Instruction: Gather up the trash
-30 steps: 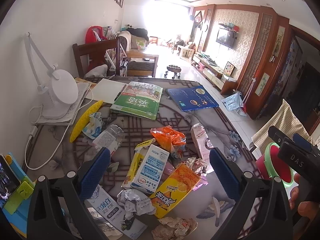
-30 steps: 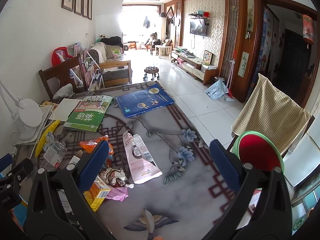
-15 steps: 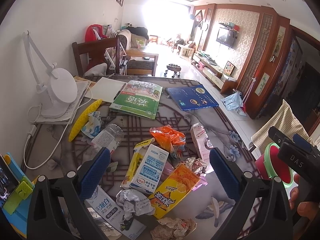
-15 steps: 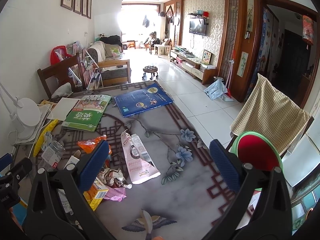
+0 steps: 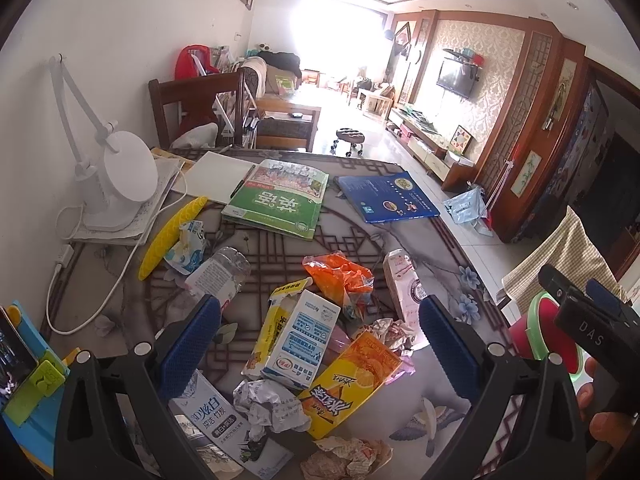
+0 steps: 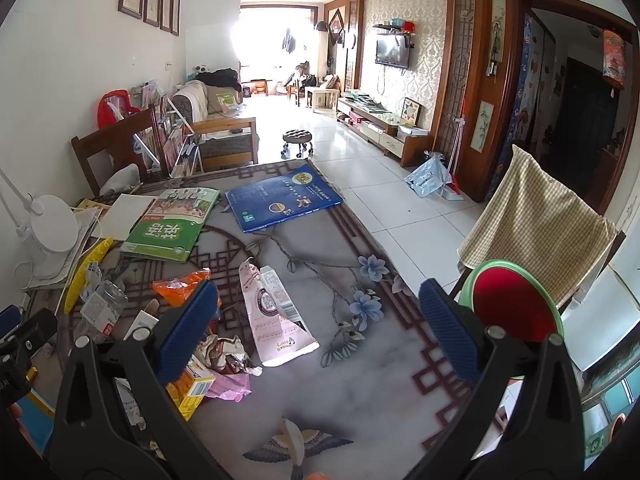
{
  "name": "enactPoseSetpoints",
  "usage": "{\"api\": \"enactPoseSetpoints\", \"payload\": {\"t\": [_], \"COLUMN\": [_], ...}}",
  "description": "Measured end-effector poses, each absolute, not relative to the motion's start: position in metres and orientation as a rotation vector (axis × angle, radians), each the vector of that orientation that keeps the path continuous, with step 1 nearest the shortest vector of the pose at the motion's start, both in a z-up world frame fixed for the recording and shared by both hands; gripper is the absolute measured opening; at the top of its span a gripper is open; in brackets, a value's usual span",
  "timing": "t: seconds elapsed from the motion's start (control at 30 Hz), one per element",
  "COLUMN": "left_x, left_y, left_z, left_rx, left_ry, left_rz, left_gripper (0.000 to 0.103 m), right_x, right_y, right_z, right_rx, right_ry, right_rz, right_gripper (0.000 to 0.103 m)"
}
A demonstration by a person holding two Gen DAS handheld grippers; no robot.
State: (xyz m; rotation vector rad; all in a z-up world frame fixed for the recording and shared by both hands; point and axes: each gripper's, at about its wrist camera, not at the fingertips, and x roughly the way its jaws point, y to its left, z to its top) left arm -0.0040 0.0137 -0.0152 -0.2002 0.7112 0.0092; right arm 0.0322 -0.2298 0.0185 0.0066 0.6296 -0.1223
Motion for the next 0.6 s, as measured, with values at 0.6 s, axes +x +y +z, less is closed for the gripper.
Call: {"api": "enactPoseSetpoints", "payload": {"t": [0.6], "left_x": [-0.029], "left_y": [0.080], "left_z": [-0.046], "left_rx": [-0.172], "left_ry": [0.793], "left_rz": [0.091], "left_gripper": [0.095], "right_x": [0.031], "right_y": [-0.178], "right_z": [-0.043], "right_rx": [0.011], "right_ry": [0.966], "right_rz": [0.309], "right_gripper": [0.099]}}
